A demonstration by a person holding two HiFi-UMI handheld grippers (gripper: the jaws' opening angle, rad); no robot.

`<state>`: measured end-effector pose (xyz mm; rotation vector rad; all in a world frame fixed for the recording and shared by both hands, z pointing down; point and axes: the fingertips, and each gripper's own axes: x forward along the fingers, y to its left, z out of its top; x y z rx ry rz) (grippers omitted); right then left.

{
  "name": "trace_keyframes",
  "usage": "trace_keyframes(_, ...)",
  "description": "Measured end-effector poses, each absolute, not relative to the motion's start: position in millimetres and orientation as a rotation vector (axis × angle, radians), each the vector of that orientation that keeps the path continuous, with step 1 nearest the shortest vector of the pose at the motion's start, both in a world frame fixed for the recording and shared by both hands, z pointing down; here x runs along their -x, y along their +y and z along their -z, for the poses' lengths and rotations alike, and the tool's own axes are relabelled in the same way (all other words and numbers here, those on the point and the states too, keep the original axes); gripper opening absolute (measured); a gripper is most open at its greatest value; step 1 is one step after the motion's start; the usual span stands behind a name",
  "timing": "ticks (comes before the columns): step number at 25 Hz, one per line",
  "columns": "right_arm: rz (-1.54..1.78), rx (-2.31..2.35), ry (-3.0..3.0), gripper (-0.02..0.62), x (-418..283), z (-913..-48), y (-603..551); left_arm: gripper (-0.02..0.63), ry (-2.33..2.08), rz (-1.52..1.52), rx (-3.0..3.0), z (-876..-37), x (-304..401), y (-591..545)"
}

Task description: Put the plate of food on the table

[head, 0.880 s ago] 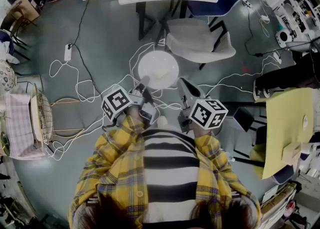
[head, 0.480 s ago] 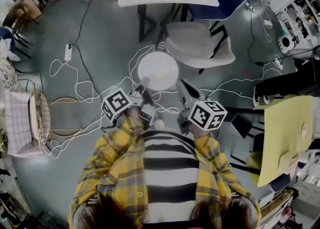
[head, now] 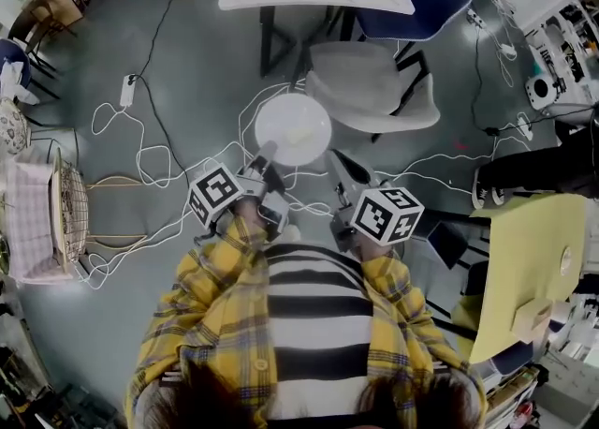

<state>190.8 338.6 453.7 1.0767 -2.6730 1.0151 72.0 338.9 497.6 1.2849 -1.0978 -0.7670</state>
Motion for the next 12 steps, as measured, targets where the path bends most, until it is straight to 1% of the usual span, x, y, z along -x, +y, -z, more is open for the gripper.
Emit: trace_keyframes(12,-1.048,-1.171,-2.649,0.000,-183,-458,280,0.011,-1.079,0.755,-1.286,-502,-56,279)
